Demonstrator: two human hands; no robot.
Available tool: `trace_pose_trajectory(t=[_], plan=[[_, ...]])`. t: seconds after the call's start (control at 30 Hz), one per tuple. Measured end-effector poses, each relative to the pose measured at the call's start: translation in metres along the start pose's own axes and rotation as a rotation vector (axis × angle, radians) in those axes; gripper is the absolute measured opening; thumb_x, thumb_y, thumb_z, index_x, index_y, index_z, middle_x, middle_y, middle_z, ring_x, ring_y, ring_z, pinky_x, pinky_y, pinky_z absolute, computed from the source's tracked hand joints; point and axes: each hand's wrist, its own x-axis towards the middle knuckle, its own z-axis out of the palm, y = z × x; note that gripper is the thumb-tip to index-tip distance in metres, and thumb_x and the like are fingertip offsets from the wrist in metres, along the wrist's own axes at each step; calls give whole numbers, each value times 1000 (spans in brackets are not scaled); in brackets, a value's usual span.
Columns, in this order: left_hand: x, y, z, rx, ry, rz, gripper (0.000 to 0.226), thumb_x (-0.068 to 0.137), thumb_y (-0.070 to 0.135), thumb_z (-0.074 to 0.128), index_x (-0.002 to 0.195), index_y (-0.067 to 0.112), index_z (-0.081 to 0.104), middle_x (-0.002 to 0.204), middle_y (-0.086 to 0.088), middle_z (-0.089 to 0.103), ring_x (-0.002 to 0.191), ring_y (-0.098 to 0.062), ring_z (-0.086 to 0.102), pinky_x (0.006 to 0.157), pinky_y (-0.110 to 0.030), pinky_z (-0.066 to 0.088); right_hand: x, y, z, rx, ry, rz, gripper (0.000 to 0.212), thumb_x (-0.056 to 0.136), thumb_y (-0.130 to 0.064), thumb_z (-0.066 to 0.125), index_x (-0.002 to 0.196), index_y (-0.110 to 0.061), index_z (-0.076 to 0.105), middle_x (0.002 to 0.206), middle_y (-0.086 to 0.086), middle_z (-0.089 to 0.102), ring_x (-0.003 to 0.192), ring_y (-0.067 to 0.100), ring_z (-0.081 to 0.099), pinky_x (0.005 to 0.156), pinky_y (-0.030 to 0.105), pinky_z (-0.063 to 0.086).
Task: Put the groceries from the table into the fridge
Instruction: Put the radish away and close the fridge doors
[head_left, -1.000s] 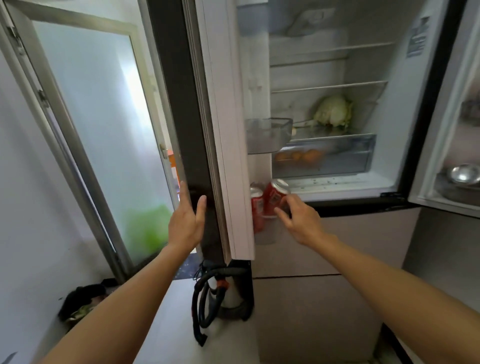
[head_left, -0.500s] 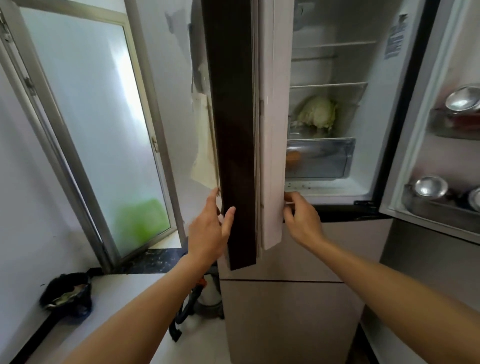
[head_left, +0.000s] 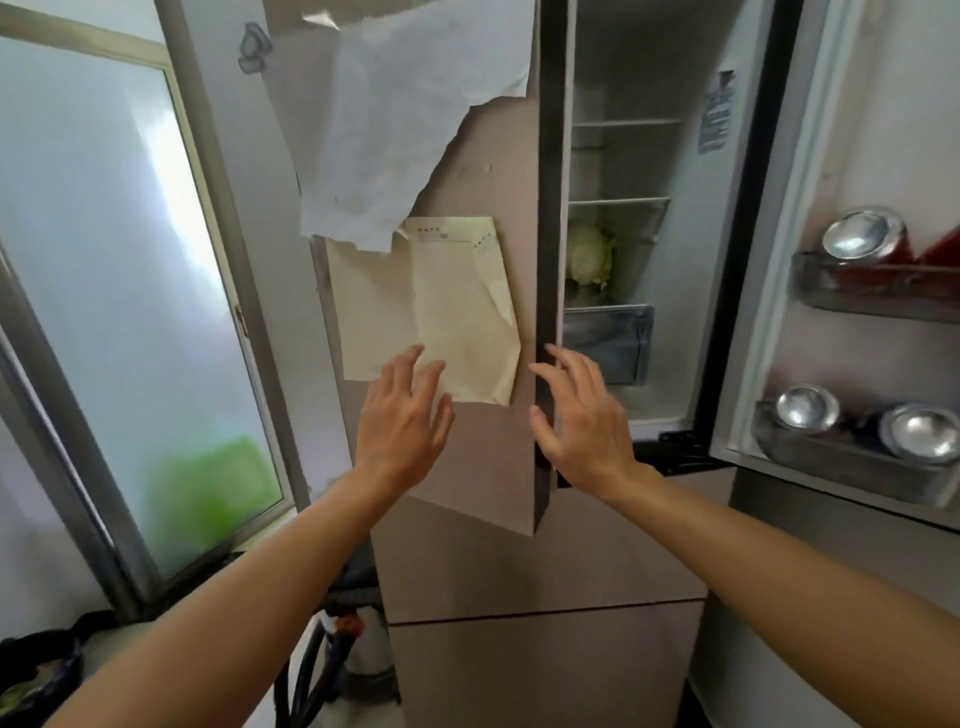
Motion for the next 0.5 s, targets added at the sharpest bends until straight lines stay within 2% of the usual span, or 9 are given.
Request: trace_pose_trajectory(t=[0.07,0.17,0.3,0.43,0.5], plan=[[19,-12,13,72,14,48,44,94,32,49,133,11,48,143,-21,40,130,-37,40,101,-48,40,15,-1,9,-70,54,-109,51,85,-26,61,133,-17,45,147,14,37,140,29,29,106,42,33],[40,-30,38,137,-30,106,51,96,38,42,141,14,39,151,-22,30,139,-38,29,108,-51,31,37,5,31,-205,88,-200,60,84,-28,58,139,-16,37,152,18,29,144,33,22,112,49,24],[49,-50,79,129,8,174,56,98,39,44,147,16,31,156,-20,19,144,-38,19,113,-53,22,49,25,66,-297,61,-139,60,87,-35,55,141,-15,38,155,17,27,145,32,19,106,53,35],[56,-59,112,114,162,220,56,97,38,48,147,18,32,156,-19,19,144,-36,18,113,-53,20,59,50,89,-311,52,-150,61,90,-37,56,144,-21,34,157,13,16,147,29,11,98,47,41],[59,-63,124,102,215,250,56,98,40,44,148,20,28,158,-15,11,145,-36,16,113,-52,19,63,60,96,-324,62,-166,62,90,-38,55,145,-23,29,156,12,16,148,28,9,91,45,45]])
